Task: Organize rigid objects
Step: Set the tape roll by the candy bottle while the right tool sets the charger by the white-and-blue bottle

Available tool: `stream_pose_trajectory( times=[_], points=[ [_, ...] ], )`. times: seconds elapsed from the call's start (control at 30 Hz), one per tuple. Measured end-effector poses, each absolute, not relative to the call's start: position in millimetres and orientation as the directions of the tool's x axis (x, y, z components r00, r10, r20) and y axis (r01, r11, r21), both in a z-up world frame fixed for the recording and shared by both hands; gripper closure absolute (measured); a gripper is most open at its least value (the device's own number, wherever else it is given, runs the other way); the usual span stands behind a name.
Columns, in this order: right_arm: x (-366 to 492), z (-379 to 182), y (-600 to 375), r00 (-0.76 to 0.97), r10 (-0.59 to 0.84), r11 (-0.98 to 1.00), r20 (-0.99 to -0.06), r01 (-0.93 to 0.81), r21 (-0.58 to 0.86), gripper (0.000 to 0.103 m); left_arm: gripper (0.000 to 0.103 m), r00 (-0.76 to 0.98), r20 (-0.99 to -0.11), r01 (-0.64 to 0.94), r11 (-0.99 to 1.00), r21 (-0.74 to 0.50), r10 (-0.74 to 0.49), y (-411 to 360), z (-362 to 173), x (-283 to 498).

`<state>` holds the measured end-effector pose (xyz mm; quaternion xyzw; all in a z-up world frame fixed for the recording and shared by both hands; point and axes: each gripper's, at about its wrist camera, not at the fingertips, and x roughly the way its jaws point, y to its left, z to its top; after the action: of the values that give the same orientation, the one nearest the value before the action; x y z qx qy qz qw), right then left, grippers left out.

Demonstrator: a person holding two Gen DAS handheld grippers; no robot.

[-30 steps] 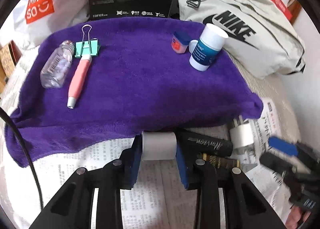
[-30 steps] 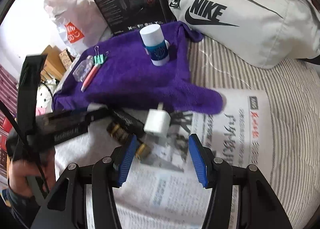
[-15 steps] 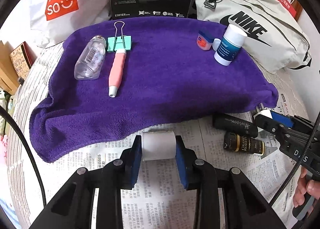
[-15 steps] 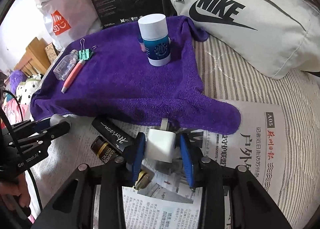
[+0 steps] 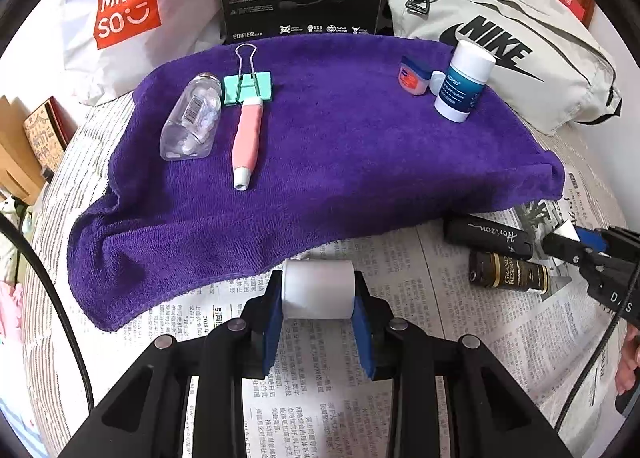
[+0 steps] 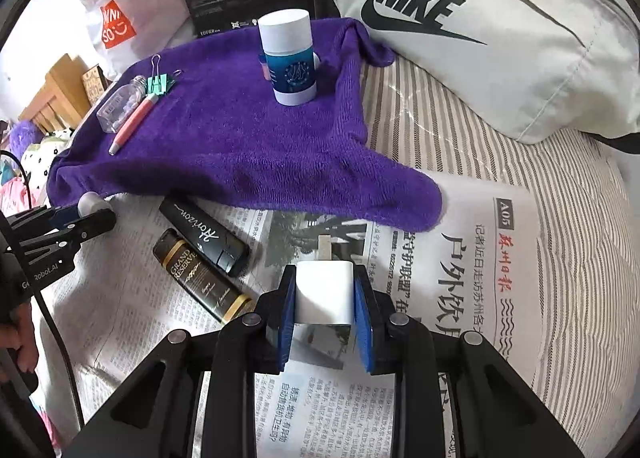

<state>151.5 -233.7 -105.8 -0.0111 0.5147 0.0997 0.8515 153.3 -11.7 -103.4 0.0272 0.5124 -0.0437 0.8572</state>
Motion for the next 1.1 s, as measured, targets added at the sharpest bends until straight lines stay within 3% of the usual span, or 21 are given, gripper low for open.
stream_pose_trajectory(
  times=[0.17,0.7,1.1],
  points=[
    [141.2,-91.8,-238.5,0.462,0.212,0.971,-0.861,-0.199,0.132,0.076,0.074,0.463,-0.868,0.099,0.983,-0.154,-0.182,9.9,-94.9,140.8],
    [146.2,-54.4,-229.1,0.495,0.284,0.950,-0.821,-0.263,0.170,0.076,0.074,0.509,-0.840,0.080,0.982,-0.172,-0.189,34.9,-50.6,128.9],
    [185.1,-42.9,-214.1,0.504,0.280,0.946,-0.817,-0.290,0.145,0.076,0.074,0.518,-0.841,0.031,0.986,-0.165,-0.157,62.0,-46.3,154.6]
  ],
)
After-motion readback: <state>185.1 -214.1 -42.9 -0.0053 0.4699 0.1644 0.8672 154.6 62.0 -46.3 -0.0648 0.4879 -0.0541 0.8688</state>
